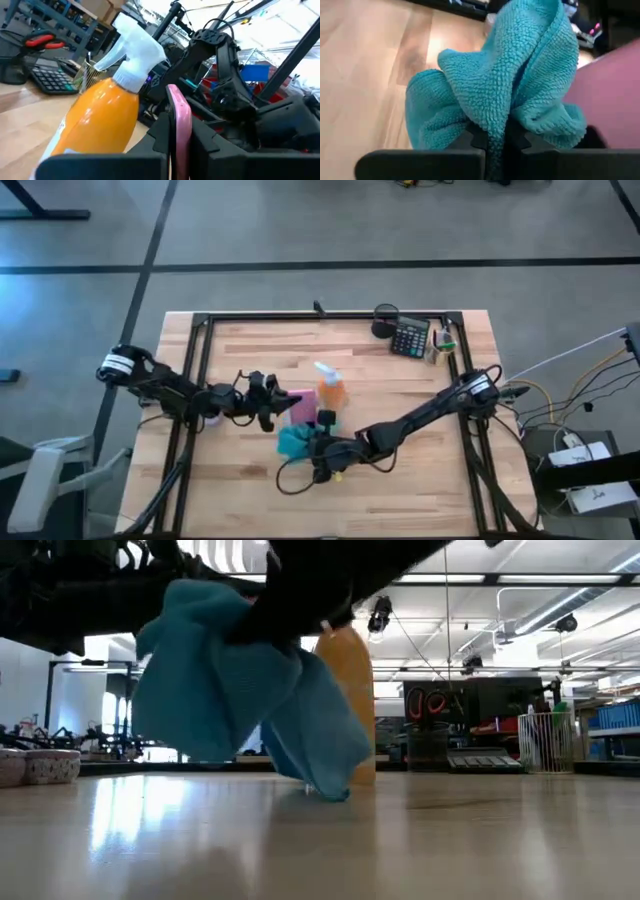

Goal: Apply microfiber cloth
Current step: Wipe the cellphone with the microfiber cloth

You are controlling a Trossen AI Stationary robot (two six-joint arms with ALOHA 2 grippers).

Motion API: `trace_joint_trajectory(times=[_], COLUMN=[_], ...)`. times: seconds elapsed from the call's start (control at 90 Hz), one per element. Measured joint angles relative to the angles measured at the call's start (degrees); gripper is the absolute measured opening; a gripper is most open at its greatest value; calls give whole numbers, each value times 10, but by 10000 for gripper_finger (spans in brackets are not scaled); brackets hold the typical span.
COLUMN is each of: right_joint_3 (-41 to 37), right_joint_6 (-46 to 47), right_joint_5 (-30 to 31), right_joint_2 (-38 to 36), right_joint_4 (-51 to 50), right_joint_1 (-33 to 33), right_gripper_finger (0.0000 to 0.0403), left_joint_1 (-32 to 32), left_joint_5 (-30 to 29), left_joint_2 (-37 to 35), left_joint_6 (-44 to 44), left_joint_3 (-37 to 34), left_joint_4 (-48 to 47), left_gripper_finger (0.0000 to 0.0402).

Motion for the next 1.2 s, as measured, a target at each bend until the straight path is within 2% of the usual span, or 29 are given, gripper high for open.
trace_joint_trajectory(times=[0.133, 0.178, 0.267, 0.367, 0.444, 0.622, 0.778, 0.844, 0.956, 1.111, 1.2], right_joint_3=[20, 26, 39, 47, 51, 58, 71, 78, 83, 76, 76], right_joint_6=[-69, -90, -100, -91, -110, -183, -257, -270, -272, -199, -168], right_joint_5=[47, 34, -31, -30, -6, 111, 204, 222, 212, 104, 85], right_joint_2=[-11, -9, -6, -6, -4, -2, -3, -3, -5, -6, 2], right_joint_4=[6, 2, 1, -19, -43, -67, -67, -70, -75, -78, -71], right_joint_1=[-11, -16, -29, -34, -35, -34, -33, -33, -32, -29, -15], right_gripper_finger=[0, 0, 0, 0, 0, 0, 0, 0, 0, 0, 0], left_joint_1=[-7, -11, -17, -17, -20, -34, -41, -45, -50, -57, -56], left_joint_5=[0, -2, -1, -14, -47, -169, -173, -173, -138, -91, -83], left_joint_2=[5, 9, 20, 22, 23, 26, 27, 27, 26, 13, 1], left_joint_6=[-13, -16, -23, -39, -41, -81, -98, -106, -148, -189, -209], left_joint_3=[7, 15, 36, 50, 54, 56, 56, 55, 53, 42, 33], left_joint_4=[4, 3, -7, -16, -23, -47, -58, -58, -60, -76, -77], left_gripper_finger=[10, 10, 10, 10, 10, 10, 10, 10, 10, 10, 10])
